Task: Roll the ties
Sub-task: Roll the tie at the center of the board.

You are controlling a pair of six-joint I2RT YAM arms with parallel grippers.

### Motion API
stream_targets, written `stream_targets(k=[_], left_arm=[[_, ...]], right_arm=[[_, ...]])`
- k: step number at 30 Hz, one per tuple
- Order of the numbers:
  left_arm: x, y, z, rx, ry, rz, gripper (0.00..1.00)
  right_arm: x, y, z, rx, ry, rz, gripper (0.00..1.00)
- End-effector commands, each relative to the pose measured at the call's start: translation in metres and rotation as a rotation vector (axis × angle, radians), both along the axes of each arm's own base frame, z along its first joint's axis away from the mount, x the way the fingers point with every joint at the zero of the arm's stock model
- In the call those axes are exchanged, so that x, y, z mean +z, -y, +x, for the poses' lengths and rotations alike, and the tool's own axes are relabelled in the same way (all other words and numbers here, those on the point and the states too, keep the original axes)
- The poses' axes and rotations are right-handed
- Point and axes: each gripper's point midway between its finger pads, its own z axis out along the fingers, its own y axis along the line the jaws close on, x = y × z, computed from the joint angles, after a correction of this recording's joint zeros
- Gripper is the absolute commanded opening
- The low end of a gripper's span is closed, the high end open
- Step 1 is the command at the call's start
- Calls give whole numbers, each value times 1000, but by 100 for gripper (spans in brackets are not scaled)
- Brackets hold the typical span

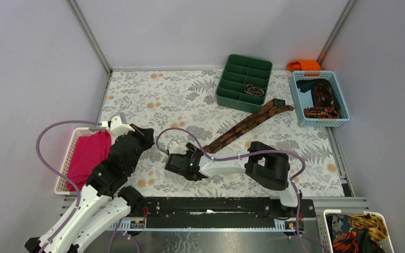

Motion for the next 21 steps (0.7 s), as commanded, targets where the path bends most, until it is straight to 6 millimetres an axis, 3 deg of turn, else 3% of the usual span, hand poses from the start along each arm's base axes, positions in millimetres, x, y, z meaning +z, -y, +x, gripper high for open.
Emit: stream_targets(k=[1, 6, 11, 14, 21], left_arm=[[-2, -2, -1, -2, 9, 22, 0], [-3, -1, 1, -4, 8, 24, 0], [-5, -2, 2, 13, 9, 15, 0], [-7, -10, 2, 64, 6, 7, 0], [0, -23, 0, 120, 8, 19, 0]], right_arm=[[-8, 9, 17, -66, -25, 16, 65], [-18, 15, 23, -95, -63, 12, 52], [-21, 11, 25, -101, -107, 61, 32], [-13, -4, 20, -68, -163, 156, 25], [22, -51, -11, 30, -379, 439, 22]])
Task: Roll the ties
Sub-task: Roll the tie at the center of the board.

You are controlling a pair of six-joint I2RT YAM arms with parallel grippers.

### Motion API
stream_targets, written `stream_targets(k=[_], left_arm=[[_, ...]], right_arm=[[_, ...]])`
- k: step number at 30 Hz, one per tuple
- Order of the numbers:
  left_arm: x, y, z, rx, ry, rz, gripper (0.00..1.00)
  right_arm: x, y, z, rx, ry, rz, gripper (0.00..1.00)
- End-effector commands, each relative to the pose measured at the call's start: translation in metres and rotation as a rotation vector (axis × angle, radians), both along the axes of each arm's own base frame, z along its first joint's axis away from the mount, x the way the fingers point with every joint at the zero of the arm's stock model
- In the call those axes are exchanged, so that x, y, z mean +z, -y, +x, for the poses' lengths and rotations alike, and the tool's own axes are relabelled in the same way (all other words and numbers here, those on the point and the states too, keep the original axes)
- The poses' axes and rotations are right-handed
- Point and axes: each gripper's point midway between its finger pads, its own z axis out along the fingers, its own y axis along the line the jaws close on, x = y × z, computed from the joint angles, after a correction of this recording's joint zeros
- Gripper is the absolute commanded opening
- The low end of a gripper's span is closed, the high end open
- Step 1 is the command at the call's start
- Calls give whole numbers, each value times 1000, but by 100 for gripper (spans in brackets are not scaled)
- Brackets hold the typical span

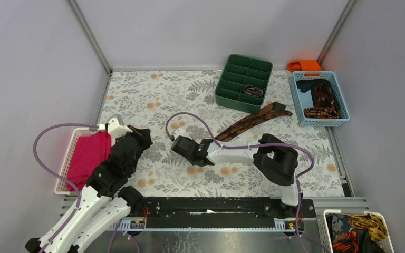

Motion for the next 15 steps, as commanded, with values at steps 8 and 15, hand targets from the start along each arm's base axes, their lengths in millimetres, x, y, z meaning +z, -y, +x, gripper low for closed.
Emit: stream_targets(k=[8, 15], left_arm=[[-1, 2, 5, 2, -14, 28, 0], [-5, 19, 14, -54, -19, 26, 0]], right_arm=[[27, -59, -48, 64, -458, 481, 21], [47, -59, -41, 74, -644, 758, 20]])
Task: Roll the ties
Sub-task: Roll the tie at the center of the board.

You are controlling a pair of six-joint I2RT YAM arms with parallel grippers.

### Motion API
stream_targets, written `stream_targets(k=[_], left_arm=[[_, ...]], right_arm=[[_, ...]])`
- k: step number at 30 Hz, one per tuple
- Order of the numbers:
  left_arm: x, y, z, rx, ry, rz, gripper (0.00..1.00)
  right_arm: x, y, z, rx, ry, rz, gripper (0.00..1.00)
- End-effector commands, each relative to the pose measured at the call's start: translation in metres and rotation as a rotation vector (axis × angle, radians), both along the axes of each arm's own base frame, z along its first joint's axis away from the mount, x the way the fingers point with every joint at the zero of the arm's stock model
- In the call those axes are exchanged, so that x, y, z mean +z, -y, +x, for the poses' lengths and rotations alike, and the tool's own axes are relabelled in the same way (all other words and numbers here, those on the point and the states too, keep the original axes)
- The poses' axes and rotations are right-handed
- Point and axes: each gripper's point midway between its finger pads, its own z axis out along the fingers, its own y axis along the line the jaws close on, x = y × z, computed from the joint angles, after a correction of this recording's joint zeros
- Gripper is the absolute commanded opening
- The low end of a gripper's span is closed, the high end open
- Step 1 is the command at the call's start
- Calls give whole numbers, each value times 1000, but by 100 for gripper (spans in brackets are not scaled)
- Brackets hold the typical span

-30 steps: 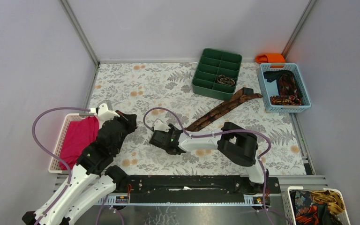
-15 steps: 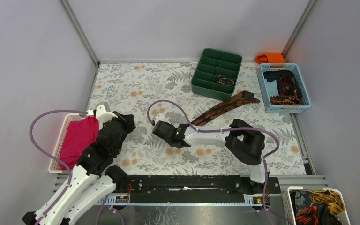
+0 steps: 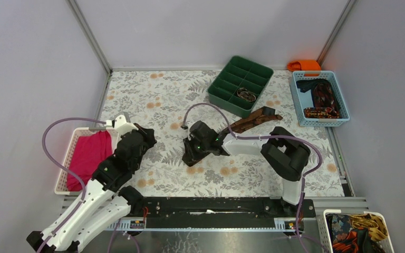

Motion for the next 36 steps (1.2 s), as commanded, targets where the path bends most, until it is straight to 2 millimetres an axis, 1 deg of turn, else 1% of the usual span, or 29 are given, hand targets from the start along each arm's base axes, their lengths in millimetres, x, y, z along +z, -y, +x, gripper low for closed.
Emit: stream_targets(k=[1, 4, 8, 12, 16, 21, 28, 36], left_arm=[[10, 15, 8, -52, 36, -17, 0], [9, 22, 12, -72, 36, -20, 0], [5, 31, 19, -96, 28, -19, 0], [0, 42, 25, -125, 19, -23, 0], [0, 50, 31, -149, 20, -24, 0], [-2, 59, 39, -167, 16, -17, 0], [-12, 70, 48, -189, -8, -10, 0], [-20, 79, 52, -209, -25, -4, 0]], right_arm=[[43, -16, -11, 45, -151, 265, 20], [50, -12, -11, 42, -206, 339, 19], [53, 0, -9, 22, -267, 399, 19], [63, 8, -4, 10, -311, 497, 18], [66, 20, 4, -18, -352, 550, 17], [52, 35, 13, -65, -399, 553, 17], [38, 52, 23, -125, -410, 546, 16], [13, 69, 29, -175, -349, 410, 15]])
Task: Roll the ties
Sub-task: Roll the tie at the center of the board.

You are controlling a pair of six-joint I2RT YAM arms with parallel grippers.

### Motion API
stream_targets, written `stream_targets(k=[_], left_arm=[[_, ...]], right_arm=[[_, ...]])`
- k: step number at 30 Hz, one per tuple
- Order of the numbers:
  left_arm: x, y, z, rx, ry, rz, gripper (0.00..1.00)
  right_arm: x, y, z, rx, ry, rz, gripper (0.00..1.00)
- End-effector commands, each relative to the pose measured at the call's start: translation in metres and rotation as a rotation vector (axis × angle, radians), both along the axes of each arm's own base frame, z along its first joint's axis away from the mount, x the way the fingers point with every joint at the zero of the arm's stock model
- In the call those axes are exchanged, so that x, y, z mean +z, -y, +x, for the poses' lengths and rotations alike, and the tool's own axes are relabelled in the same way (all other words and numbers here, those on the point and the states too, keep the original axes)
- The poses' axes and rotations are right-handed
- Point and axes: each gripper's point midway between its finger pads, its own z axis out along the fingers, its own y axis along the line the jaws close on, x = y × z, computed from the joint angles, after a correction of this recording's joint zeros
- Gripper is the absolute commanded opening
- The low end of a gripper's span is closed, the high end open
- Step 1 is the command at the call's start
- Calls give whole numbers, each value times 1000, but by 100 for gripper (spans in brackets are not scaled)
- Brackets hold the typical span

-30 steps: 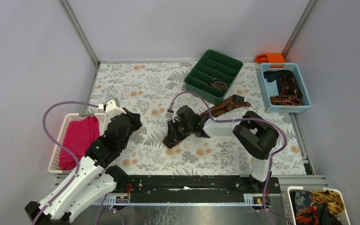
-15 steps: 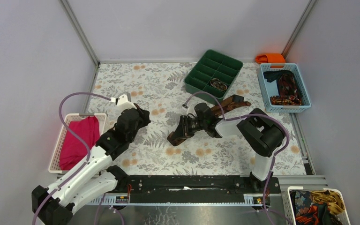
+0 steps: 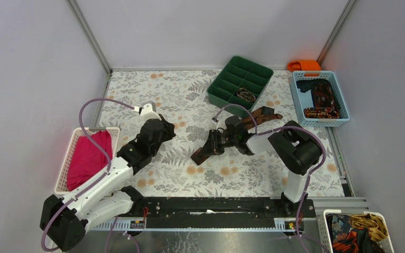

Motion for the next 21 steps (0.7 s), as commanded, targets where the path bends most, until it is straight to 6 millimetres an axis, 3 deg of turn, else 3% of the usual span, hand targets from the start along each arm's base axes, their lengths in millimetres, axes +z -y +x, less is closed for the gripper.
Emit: stream_targets(k=[1, 10, 12, 16, 21], left_arm=[[15, 13, 8, -31, 54, -24, 0], [7, 18, 9, -45, 43, -14, 0], [4, 19, 10, -48, 40, -10, 0], [-5, 24, 12, -63, 29, -6, 0], [-23, 34, 17, -89, 7, -2, 0]], right_arm=[[-9, 11, 7, -12, 59, -88, 15], [-21, 27, 21, -49, 147, -235, 19], [-18, 30, 24, -45, 172, -262, 25], [-13, 31, 29, -26, 212, -298, 49], [-13, 35, 31, -4, 236, -331, 55]])
